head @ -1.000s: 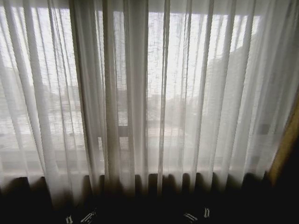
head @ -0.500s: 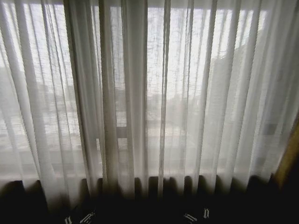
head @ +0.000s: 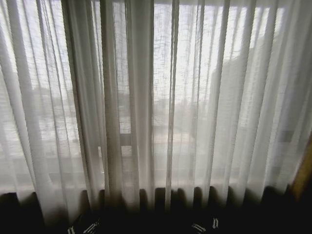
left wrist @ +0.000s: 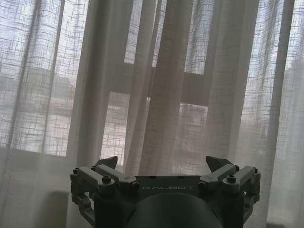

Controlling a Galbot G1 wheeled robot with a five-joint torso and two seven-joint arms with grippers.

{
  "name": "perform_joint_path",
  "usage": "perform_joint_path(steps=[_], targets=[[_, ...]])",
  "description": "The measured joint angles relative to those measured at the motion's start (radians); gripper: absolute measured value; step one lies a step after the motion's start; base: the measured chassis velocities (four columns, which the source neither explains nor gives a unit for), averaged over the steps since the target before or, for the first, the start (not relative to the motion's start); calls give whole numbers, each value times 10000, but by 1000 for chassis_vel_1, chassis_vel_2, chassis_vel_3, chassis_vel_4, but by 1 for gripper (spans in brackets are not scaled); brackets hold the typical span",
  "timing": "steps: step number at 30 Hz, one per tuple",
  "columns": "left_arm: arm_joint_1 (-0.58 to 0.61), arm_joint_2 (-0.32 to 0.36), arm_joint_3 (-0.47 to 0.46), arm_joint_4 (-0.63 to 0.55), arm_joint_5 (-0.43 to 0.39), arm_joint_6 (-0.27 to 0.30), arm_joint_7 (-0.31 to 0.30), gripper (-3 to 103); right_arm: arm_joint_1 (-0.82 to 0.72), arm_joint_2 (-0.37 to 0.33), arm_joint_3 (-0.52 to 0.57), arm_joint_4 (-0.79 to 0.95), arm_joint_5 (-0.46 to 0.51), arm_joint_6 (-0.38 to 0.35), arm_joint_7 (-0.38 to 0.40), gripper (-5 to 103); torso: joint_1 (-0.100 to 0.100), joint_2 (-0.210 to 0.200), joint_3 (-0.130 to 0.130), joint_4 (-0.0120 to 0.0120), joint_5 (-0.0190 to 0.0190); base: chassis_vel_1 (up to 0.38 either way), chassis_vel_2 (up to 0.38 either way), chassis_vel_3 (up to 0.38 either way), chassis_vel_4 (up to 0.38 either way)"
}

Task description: Open the curtains by pulling them apart, changing their state from closed to fully open.

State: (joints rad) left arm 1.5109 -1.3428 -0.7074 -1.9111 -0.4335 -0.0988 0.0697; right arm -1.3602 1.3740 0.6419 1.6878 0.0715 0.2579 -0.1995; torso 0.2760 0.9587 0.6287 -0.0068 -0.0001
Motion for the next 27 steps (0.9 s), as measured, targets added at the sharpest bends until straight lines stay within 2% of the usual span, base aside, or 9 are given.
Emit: perform_joint_path(steps=[27], targets=[[-10,-2,5,76,-7,-33,0,100,119,1,-23,-126,-117,-43,20,100,0,1,0,0,0,-68,76,67,-73]])
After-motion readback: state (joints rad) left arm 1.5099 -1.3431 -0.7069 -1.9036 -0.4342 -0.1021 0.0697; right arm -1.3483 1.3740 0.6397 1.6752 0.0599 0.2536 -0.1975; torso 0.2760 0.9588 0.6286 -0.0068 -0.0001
